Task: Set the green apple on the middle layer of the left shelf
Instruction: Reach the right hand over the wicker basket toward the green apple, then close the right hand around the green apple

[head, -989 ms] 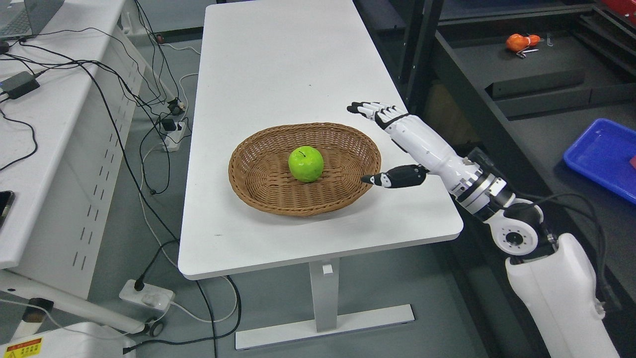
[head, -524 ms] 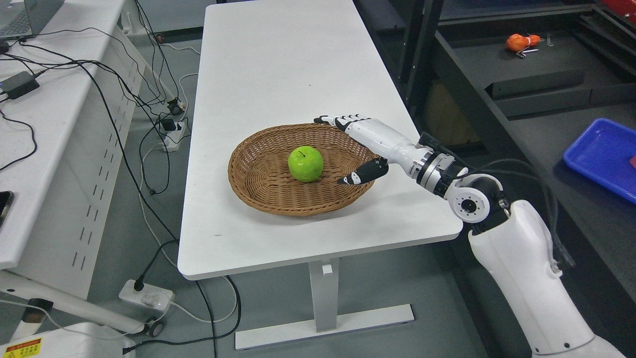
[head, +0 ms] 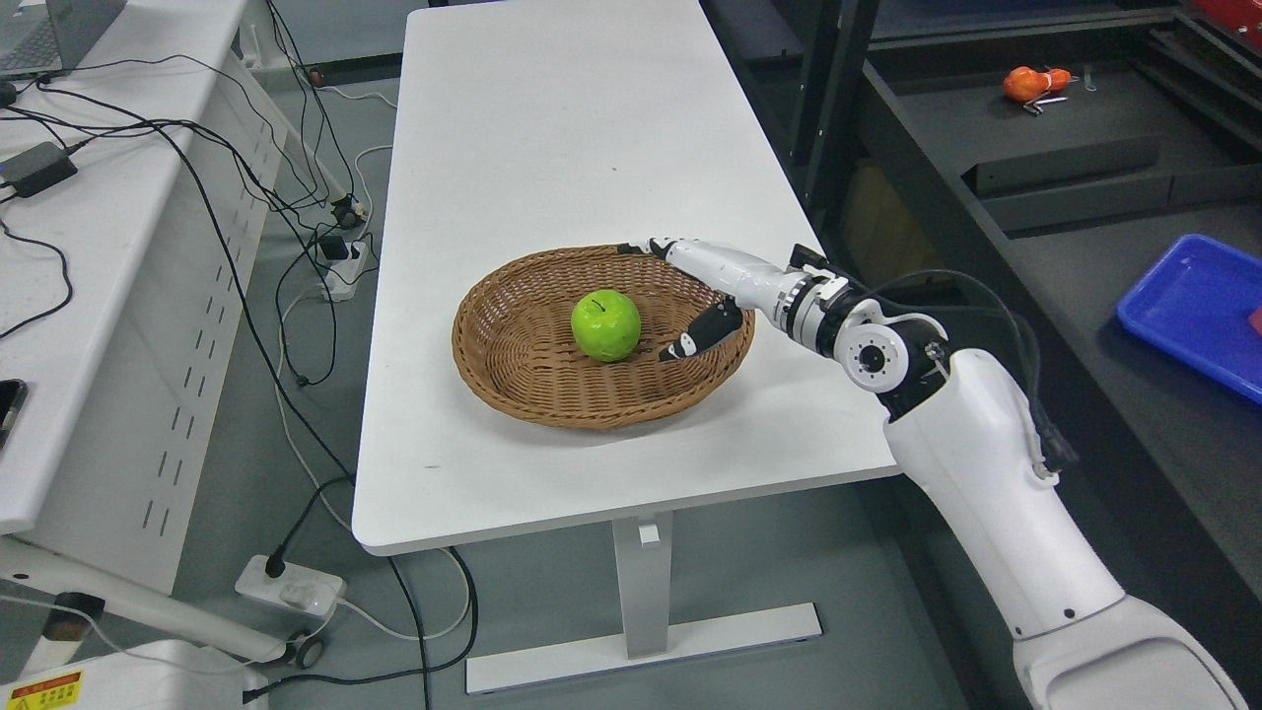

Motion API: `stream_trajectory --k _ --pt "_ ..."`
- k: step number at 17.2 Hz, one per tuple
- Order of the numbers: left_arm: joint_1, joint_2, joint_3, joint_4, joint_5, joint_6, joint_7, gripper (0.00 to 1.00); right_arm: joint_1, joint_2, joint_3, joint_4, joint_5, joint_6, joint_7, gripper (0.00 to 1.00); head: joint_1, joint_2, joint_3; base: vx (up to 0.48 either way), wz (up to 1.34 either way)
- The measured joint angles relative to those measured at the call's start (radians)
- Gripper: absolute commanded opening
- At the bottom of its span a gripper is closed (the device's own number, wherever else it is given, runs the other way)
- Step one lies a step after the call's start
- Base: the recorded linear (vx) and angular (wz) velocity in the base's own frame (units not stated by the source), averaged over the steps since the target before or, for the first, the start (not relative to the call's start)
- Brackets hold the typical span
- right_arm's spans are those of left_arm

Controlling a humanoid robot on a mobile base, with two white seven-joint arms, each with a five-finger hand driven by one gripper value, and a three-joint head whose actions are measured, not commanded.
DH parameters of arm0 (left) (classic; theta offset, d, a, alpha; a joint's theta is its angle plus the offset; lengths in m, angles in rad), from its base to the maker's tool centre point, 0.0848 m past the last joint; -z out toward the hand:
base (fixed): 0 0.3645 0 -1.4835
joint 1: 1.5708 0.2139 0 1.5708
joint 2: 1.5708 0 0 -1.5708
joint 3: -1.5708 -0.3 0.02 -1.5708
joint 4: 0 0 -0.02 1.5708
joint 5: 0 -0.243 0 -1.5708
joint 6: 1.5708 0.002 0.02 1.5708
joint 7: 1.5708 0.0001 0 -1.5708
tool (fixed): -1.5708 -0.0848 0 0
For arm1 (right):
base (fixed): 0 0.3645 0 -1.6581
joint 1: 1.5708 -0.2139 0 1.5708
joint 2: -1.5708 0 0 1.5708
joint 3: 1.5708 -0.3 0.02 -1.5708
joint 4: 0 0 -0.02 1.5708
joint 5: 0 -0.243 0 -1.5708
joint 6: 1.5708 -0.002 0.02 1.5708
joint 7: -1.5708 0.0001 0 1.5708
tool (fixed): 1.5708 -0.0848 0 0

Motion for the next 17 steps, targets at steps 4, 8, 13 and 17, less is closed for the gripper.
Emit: stream_trajectory --k 4,8,13,17 --pt "0.0 0.0 0.0 0.0 0.0 0.0 0.0 1.0 -0.031 0.055 0.032 0.081 0.03 0.018 0.004 1.0 0.0 0.0 0.0 0.0 0.0" --pt "0.0 0.0 0.0 0.0 0.0 0.0 0.0 1.0 -0.079 0.11 0.05 0.158 0.048 0.024 0.006 1.0 0.0 0.0 0.0 0.0 0.0" --pt "0.0 0.0 0.0 0.0 0.0 0.0 0.0 1.0 -0.154 0.153 0.039 0.256 0.056 0.037 -0.041 0.99 0.0 0.0 0.0 0.0 0.0" --pt "0.0 0.0 0.0 0.0 0.0 0.0 0.0 1.0 -0.168 0.172 0.054 0.309 0.068 0.039 -0.063 0.99 0.0 0.0 0.0 0.0 0.0"
